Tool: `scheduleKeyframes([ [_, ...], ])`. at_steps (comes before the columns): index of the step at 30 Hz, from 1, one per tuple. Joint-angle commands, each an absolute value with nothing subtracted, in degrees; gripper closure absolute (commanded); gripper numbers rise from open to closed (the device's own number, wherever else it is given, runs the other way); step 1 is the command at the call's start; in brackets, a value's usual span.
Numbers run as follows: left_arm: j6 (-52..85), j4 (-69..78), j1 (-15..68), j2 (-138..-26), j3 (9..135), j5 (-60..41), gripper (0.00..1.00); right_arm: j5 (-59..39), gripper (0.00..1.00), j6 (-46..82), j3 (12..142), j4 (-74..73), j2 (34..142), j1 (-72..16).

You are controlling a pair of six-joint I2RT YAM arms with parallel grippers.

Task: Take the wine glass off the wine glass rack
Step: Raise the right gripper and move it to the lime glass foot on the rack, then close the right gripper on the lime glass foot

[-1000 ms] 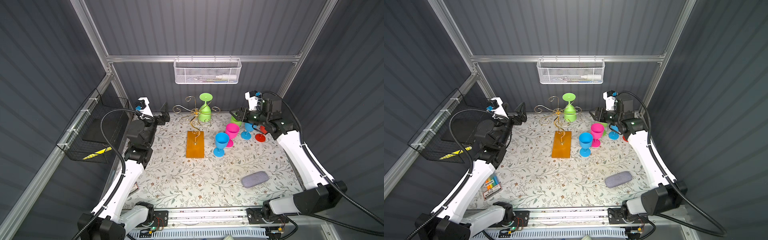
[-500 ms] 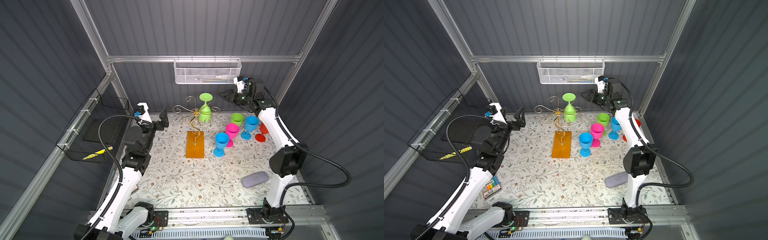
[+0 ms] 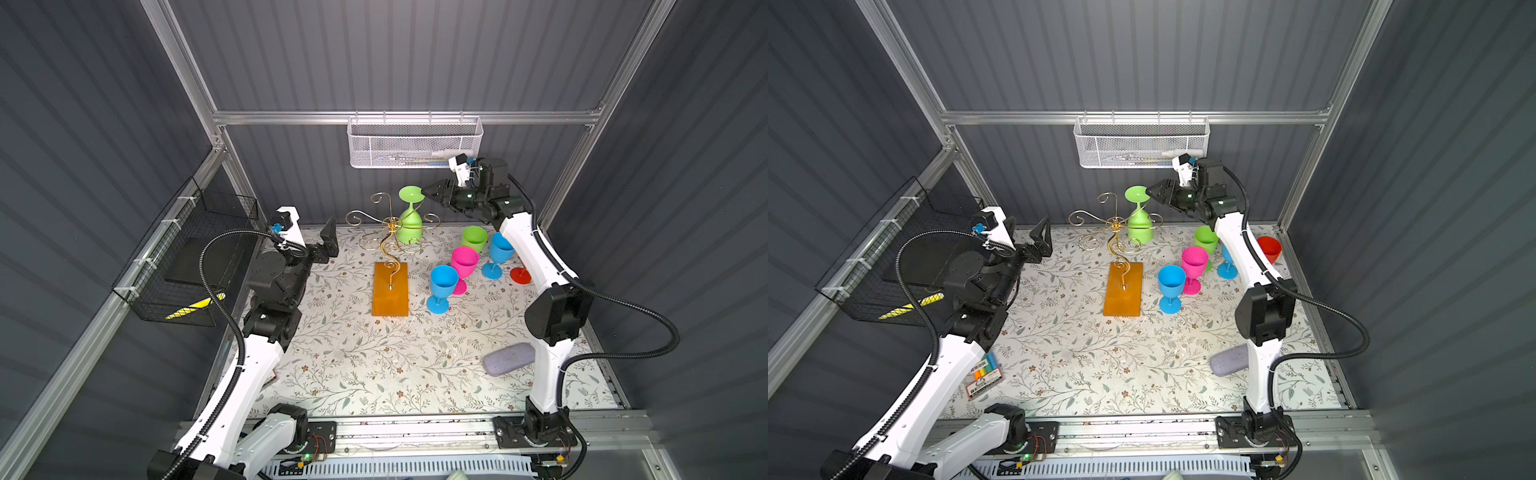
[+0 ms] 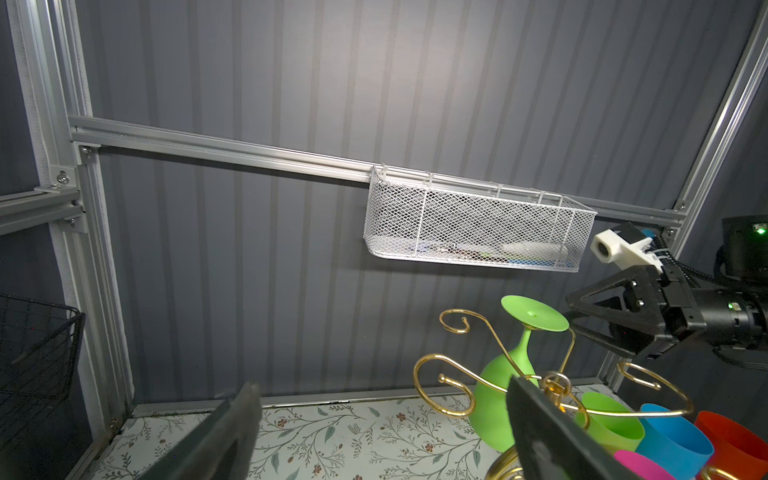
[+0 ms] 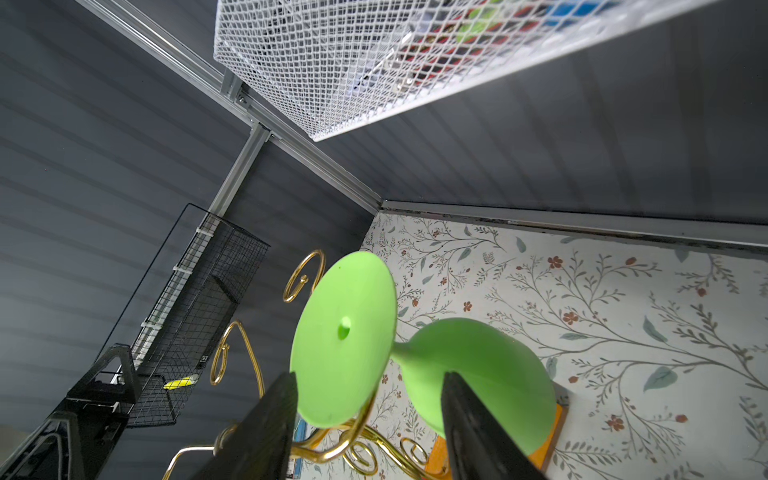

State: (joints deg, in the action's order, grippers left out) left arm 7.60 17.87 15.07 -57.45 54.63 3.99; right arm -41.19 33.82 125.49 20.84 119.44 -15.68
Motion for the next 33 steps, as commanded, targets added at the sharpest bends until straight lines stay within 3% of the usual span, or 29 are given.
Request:
scheduleKeyframes([
  [1, 6.86, 17.75, 15.19, -56.17, 54.28, 3.16, 0.06, -42.27, 0.41, 34.63, 127.77, 19.58, 120.72, -16.13],
  [10, 6.64, 17.45, 15.2, -56.07, 54.47, 3.08, 0.06, -41.08, 0.44, 34.73, 133.94, 21.79, 124.99, -17.23],
  [20, 6.85, 16.96, 15.2, -56.07, 54.57, 2.77, 0.06, -38.98, 0.64, 33.55, 135.01, 24.32, 125.51, -17.23],
  [33, 6.85, 16.7, 15.14, -55.71, 54.63, 2.81, 0.06, -37.09, 0.71, 32.53, 134.41, 25.26, 124.11, -16.44],
])
